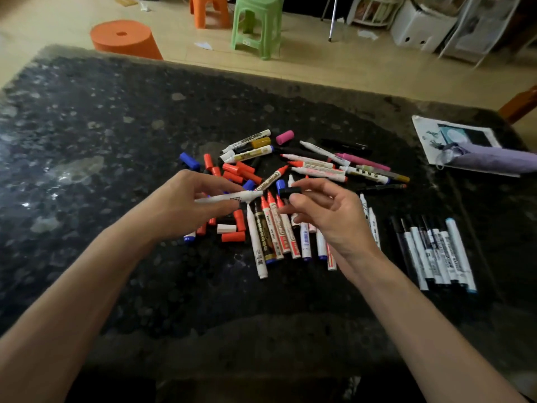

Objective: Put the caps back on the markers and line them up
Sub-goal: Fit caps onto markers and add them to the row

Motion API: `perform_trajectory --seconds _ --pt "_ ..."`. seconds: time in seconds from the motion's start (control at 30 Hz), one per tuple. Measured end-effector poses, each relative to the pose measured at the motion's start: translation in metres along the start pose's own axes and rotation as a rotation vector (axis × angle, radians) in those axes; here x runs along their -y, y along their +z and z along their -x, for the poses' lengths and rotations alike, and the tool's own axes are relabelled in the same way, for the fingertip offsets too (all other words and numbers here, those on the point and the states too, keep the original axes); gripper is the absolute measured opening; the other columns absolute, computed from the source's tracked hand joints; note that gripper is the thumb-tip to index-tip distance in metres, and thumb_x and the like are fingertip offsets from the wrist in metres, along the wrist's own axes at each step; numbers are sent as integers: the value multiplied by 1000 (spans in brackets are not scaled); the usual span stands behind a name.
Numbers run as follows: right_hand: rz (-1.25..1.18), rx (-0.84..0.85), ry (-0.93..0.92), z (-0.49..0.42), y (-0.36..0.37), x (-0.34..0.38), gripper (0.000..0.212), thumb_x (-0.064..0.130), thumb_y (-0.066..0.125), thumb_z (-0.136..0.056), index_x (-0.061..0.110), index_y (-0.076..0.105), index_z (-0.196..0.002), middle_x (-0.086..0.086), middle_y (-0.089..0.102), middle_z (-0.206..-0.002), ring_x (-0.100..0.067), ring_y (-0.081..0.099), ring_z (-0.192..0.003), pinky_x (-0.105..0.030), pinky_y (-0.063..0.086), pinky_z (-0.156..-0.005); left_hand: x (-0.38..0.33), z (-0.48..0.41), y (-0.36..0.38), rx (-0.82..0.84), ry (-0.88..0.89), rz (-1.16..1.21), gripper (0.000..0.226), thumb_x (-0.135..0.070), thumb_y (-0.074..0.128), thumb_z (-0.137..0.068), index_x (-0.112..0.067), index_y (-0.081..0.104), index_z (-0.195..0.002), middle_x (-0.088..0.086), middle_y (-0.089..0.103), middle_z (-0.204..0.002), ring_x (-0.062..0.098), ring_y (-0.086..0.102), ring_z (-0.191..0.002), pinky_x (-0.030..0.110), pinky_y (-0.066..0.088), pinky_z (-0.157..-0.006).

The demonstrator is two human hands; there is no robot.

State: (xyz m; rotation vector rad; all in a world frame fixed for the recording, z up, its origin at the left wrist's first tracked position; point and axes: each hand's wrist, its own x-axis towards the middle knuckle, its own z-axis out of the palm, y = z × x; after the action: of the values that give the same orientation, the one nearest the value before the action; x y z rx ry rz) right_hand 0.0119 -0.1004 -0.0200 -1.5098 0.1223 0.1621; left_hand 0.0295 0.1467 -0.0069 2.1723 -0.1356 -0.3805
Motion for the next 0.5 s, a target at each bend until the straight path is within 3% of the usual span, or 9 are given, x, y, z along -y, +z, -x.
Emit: perform_trajectory --seconds 0.07,0.17,0.33,0.5 --pt "10 3 -34 3 -7 4 19 5 74 -93 11 71 -110 -10 80 -97 -26 79 -91 -25 59 -72 -7 -4 7 18 40 -12 17 -42 72 -91 -53 75 -103 -19 75 -88 4 69 -87 32 56 -84" --pt "40 13 -73 6 -18 5 21 2 73 -92 7 70 -113 -8 80 -98 -25 79 -89 -21 58 -70 -13 -8 15 13 68 -32 20 -43 71 -89 -47 76 -108 -12 76 -98 9 70 -96 40 56 -94" --pt "114 47 -109 9 -31 1 28 5 75 -92 9 69 -119 -4 81 -99 -22 79 -91 -20 57 -72 -23 -16 29 46 114 -37 19 -39 73 -90 -45 76 -108 -17 76 -97 7 70 -94 40 57 -91" --pt "188 75 -182 7 -44 -1 25 5 77 -91 7 74 -116 -3 81 -99 -19 79 -88 -19 58 -74 -33 -24 44 45 160 -44 19 -39 74 -90 -46 76 -108 -22 74 -92 -3 68 -92 27 55 -84"
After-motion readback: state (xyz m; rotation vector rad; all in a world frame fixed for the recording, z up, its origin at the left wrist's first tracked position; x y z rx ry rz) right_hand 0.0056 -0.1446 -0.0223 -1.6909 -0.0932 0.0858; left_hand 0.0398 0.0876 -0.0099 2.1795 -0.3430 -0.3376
